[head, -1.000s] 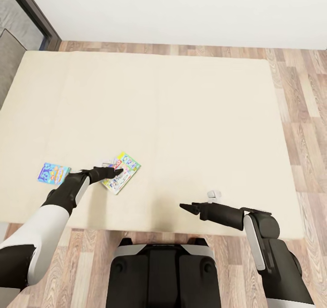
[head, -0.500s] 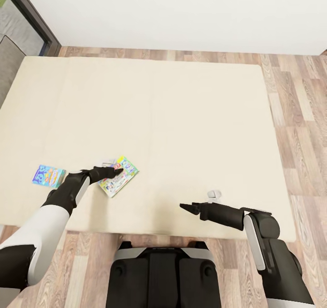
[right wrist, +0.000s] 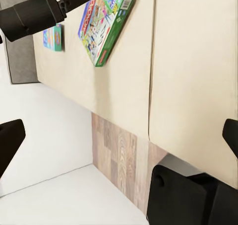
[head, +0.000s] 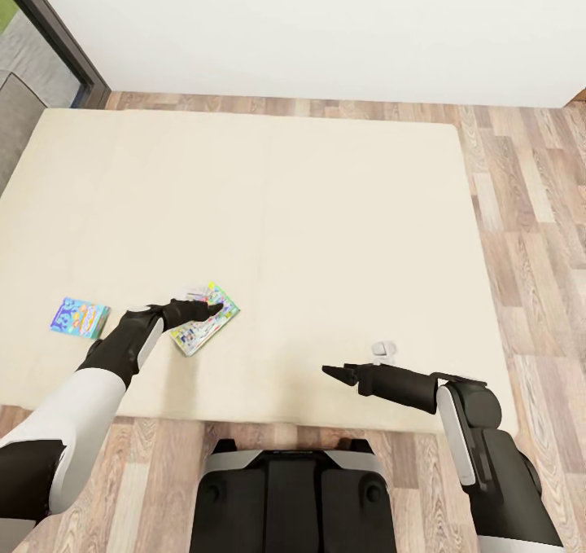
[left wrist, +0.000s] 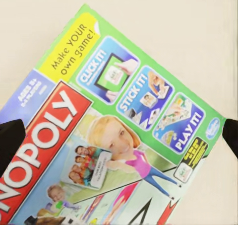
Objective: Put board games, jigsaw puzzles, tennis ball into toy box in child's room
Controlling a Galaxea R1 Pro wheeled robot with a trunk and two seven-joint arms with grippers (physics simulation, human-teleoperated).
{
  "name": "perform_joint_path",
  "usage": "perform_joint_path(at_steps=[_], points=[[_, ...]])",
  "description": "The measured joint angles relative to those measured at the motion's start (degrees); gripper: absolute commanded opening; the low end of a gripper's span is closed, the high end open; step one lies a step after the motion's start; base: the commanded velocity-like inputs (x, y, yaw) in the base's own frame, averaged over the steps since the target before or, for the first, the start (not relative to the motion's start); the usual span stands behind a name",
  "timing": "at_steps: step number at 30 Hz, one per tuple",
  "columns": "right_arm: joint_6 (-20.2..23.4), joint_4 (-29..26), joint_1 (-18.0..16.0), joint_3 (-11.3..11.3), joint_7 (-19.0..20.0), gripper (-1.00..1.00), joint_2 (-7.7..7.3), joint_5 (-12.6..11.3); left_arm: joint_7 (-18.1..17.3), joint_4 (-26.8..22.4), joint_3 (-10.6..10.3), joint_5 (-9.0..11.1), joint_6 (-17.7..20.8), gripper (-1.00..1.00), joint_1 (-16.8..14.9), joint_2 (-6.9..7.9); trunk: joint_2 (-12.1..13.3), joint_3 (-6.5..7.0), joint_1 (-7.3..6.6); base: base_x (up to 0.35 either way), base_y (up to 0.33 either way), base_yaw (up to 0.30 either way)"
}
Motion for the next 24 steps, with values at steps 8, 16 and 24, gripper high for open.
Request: perform_joint_path(at_steps=[8,16,24], points=[[0.01,0.01,0.00,0.00,0.00,1.00,0.00,0.00,0.25,-0.01,-0.10,0.05,0.01,1.00,0.00,0.01,0.00,0.24,0.00,-0.015,-0.031,0.000],[0.00,0.01,0.00,0.00,0.00,1.00,0.00,0.00,0.47,-0.01,-0.17,0.08,0.08,1.00,0.00,0.04,0.00,0.27,0.00,-0.001,-0.003,0.000],[-0.01,0.01,0.00,0.00,0.00,1.00,0.00,0.00,0.51,-0.01,-0.19,0.08,0.11,1.00,0.00,0.15,0.00,0.27,0.00,0.000,0.000,0.000]])
